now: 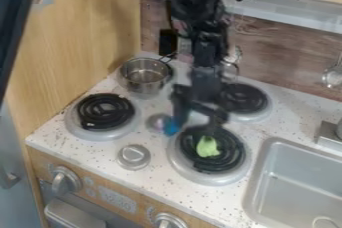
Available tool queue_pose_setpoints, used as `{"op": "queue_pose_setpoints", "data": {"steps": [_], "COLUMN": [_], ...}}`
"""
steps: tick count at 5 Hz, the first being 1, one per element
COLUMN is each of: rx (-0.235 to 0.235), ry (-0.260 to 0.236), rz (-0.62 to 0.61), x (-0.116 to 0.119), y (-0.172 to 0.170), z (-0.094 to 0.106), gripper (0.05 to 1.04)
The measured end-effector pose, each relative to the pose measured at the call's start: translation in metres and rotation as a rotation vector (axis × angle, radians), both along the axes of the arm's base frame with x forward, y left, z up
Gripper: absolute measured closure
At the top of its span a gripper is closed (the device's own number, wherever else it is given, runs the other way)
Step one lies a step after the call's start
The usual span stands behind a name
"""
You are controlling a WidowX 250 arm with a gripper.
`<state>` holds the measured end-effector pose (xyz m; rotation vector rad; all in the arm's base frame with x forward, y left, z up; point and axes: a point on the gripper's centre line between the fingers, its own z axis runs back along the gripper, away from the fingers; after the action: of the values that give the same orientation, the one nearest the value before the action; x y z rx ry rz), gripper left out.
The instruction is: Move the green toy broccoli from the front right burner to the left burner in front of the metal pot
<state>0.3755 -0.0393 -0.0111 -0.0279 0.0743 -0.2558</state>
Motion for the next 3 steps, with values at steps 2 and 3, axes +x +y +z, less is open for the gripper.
{"op": "queue_pose_setpoints", "data": {"steps": [2, 3], "rx": [0.033, 0.057], "ry": [-0.02, -0.029], "rz": [-0.026, -0.019], "x": [-0.0014, 0.0], "y": [-0.0138, -0.0118], "z": [-0.0016, -0.0024], "gripper": [0.085, 0.085]}}
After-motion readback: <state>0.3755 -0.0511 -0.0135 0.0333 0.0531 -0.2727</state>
